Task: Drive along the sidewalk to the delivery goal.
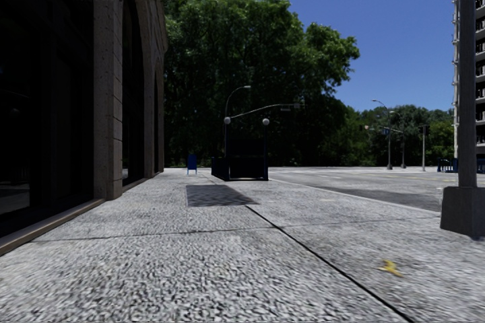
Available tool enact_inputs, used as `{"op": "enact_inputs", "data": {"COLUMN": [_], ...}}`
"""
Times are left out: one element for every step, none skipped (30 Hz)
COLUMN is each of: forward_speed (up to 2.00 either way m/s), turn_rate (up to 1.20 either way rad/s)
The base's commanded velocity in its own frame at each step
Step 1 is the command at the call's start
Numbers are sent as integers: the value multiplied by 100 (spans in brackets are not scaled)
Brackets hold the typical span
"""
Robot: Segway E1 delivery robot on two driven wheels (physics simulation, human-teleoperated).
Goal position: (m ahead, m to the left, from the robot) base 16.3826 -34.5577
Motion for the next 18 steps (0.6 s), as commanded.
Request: {"op": "enact_inputs", "data": {"forward_speed": [200, 200, 200, 200, 200, 200, 200, 200, 200, 200, 200, 200, 200, 200, 200, 200, 200, 200], "turn_rate": [61, 61, 61, 61, 61, 59, 56, 56, 55, 55, 55, 55, 55, 55, 55, 55, 52, 35]}}
